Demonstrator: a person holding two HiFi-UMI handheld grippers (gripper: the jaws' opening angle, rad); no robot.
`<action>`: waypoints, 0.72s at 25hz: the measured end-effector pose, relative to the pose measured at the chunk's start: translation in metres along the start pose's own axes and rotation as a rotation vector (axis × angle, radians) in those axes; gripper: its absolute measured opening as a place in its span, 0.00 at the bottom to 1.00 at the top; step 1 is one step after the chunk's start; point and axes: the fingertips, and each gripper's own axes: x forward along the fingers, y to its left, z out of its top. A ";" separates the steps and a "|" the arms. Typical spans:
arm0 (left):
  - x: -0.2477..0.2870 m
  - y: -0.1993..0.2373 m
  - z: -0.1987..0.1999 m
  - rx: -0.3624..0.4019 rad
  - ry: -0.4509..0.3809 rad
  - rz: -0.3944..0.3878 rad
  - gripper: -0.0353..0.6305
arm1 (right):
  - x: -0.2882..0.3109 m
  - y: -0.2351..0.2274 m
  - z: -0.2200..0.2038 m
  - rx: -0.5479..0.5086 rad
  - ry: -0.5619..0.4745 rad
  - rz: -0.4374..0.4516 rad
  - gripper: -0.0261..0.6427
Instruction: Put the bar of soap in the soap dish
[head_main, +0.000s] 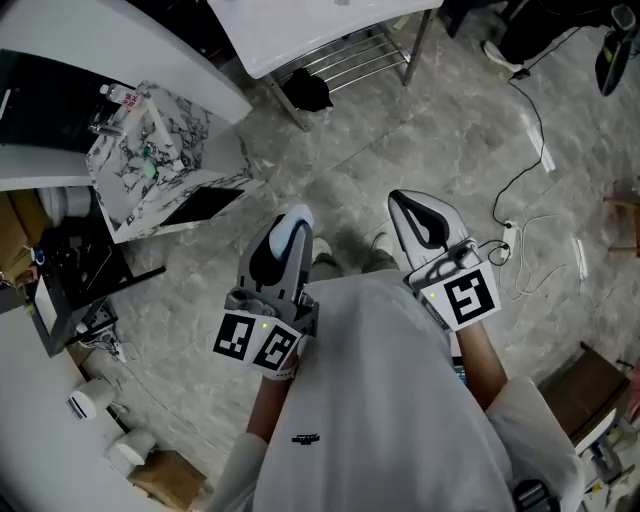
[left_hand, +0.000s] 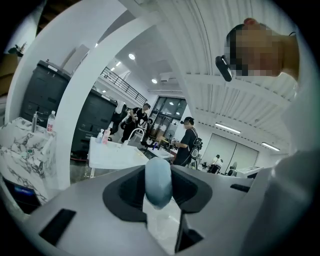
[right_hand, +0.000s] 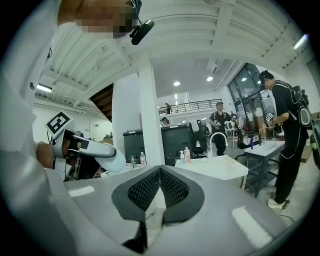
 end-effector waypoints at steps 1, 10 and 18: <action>0.002 -0.004 -0.001 0.005 -0.007 0.010 0.24 | -0.002 -0.002 0.001 0.006 -0.009 0.017 0.06; 0.014 -0.028 -0.015 -0.021 -0.023 0.097 0.24 | -0.022 -0.031 -0.009 0.004 -0.015 0.088 0.06; 0.049 -0.025 -0.020 -0.043 -0.001 0.055 0.24 | -0.007 -0.068 0.003 0.027 -0.106 0.009 0.06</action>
